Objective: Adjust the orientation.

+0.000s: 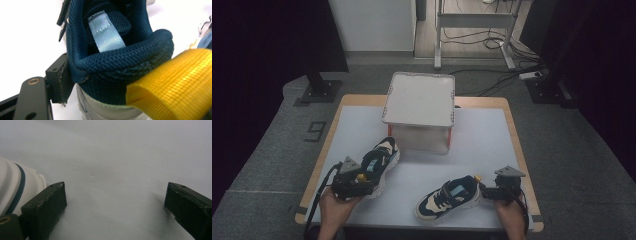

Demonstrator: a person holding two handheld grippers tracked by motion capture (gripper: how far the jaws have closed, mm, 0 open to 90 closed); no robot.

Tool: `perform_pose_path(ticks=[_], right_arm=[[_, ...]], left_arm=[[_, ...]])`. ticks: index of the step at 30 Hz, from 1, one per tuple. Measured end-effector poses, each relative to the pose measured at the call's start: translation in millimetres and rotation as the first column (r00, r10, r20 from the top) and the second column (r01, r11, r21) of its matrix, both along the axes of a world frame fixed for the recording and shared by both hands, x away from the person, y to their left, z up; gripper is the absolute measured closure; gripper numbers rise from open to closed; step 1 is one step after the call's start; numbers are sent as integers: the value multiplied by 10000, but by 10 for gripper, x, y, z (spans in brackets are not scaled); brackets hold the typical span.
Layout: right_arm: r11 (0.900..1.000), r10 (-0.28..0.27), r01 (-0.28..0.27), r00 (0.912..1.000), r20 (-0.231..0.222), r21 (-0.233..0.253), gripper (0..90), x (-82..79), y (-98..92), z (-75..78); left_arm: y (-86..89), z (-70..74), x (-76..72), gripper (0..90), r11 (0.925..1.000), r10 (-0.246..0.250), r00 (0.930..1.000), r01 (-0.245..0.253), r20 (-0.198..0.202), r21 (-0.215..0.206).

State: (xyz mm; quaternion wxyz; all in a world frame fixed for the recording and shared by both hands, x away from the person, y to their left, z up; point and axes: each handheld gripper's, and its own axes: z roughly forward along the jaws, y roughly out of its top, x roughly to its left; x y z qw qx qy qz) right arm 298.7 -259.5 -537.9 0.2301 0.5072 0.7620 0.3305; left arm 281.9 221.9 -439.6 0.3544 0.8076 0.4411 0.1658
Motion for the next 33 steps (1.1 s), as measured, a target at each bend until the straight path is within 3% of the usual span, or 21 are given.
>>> perform_pose_path(ticks=[7, 10, 18, 28, 33], right_arm=[[10000, 22, -22, 10000, 3, 10, 37, -1, -1, 0], [10000, 32, -32, 10000, 1, 22, 39, 0, -2, 0], [10000, 42, -42, 10000, -2, 33, 41, -1, -2, 1], [10000, 90, -90, 10000, -11, 36, 46, -1, -4, 2], [9999, 100, -100, 9999, -18, 51, 49, -1, -6, 2]], left_arm=[[-228, 49, 232, 245, 10000, -81, 9999, 81, 133, -31], [-295, 55, 351, 245, 9997, -108, 9999, 110, 97, -229], [-437, 43, 667, 245, 9995, 158, 9999, -158, 28, -280], [-664, -54, 989, 244, 9985, 551, 9984, -551, 150, -42], [-750, -136, 1125, 243, 9967, 804, 9966, -802, 167, -144]])
